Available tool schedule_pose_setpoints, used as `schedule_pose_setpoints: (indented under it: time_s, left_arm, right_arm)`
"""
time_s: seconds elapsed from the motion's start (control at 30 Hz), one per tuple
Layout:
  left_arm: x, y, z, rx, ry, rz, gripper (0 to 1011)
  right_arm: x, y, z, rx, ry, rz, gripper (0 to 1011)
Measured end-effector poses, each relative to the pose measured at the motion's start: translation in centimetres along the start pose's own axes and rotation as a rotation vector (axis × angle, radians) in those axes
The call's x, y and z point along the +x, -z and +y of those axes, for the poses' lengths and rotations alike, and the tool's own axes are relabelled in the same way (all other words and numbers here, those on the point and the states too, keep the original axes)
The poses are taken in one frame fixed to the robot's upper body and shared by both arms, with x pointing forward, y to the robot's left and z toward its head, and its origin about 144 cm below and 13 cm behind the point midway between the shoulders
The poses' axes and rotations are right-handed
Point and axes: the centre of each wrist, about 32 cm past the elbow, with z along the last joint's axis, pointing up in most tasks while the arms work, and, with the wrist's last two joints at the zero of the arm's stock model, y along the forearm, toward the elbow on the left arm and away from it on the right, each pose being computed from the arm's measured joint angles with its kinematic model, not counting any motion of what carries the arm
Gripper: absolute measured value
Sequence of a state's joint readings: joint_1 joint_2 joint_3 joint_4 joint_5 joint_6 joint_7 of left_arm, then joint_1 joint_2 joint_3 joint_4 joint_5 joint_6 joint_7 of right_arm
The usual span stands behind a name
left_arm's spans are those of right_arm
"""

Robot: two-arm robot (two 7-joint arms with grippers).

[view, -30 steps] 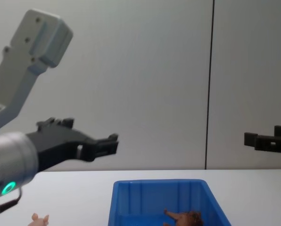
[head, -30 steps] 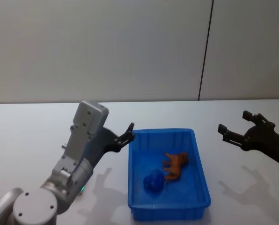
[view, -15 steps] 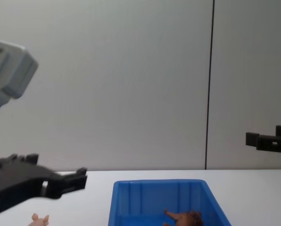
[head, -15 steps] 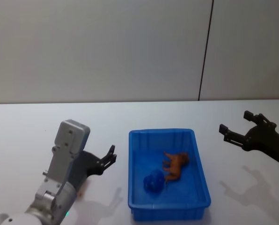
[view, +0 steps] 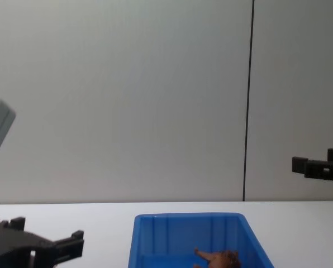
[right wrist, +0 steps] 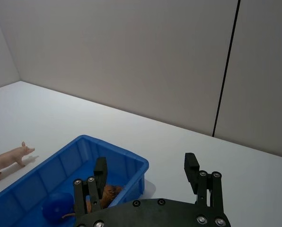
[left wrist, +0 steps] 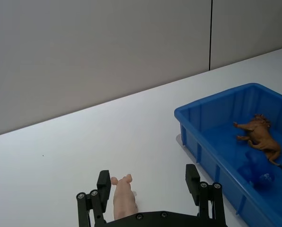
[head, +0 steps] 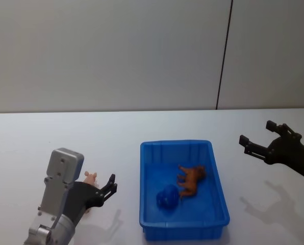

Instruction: Pick up the two dolls from the table and place them into the box.

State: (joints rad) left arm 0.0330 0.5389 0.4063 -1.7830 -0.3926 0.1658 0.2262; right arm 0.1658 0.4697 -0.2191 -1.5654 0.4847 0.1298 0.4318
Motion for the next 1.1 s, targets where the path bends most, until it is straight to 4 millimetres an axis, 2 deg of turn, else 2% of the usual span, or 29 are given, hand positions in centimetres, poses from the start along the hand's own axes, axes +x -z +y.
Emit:
schedule_pose_setpoints:
  time_s: [0.63, 1.1]
  left_arm:
    - [2.3, 3.2, -1.0, 0.054, 0.02, 0.062, 1001]
    - [3.5, 4.5, -2.0, 0.098, 0.042, 0.072, 1001]
  right_arm:
    - [0.0, 0.0, 0.0, -0.001, 0.0, 0.0, 1001]
    - [0.0, 0.0, 0.0, -0.001, 0.0, 0.0, 1001]
